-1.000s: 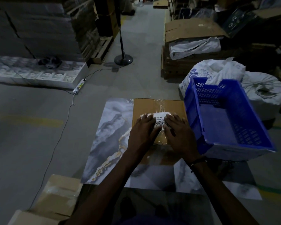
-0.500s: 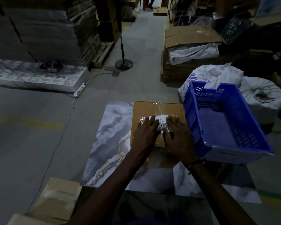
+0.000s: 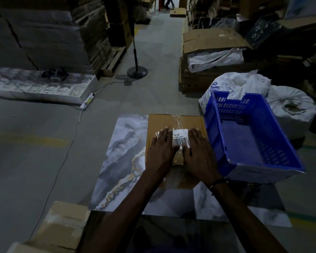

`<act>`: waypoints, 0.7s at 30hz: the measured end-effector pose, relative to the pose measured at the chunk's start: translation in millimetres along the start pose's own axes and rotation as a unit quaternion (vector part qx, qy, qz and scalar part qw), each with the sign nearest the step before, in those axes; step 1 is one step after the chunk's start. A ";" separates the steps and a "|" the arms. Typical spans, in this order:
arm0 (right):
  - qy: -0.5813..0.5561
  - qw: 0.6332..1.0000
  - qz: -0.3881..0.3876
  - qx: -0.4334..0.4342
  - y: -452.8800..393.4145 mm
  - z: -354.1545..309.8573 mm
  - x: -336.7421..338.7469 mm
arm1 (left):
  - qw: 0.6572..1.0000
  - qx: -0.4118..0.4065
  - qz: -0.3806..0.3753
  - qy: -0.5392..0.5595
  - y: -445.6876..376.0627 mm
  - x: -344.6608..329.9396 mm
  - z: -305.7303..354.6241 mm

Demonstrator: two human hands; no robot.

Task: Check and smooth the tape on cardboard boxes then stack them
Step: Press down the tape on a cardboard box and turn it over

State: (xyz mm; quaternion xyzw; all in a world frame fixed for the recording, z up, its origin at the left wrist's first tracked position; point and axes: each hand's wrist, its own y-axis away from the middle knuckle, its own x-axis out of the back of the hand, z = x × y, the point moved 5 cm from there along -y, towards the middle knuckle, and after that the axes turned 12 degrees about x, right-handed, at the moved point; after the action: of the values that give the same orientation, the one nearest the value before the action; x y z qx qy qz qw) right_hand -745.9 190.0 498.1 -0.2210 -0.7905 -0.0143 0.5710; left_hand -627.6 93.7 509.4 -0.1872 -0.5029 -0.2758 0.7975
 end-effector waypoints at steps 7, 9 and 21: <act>-0.048 0.998 0.048 -0.016 3.5 -3.9 9.8 | 0.999 -0.009 0.034 0.039 -0.5 -3.8 -6.7; -0.054 0.998 0.037 -0.015 1.3 -2.0 9.2 | 0.997 -0.025 0.058 0.031 1.5 2.8 -2.6; -0.064 0.997 0.052 -0.007 4.5 -3.0 4.0 | 0.992 -0.031 0.109 0.056 7.8 20.0 -6.4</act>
State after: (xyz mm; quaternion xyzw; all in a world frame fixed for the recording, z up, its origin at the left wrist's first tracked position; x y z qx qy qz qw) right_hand -742.6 194.5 501.8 -0.2662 -0.8131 0.0236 0.5171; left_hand -611.4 91.1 524.6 -0.2502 -0.4251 -0.2125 0.8435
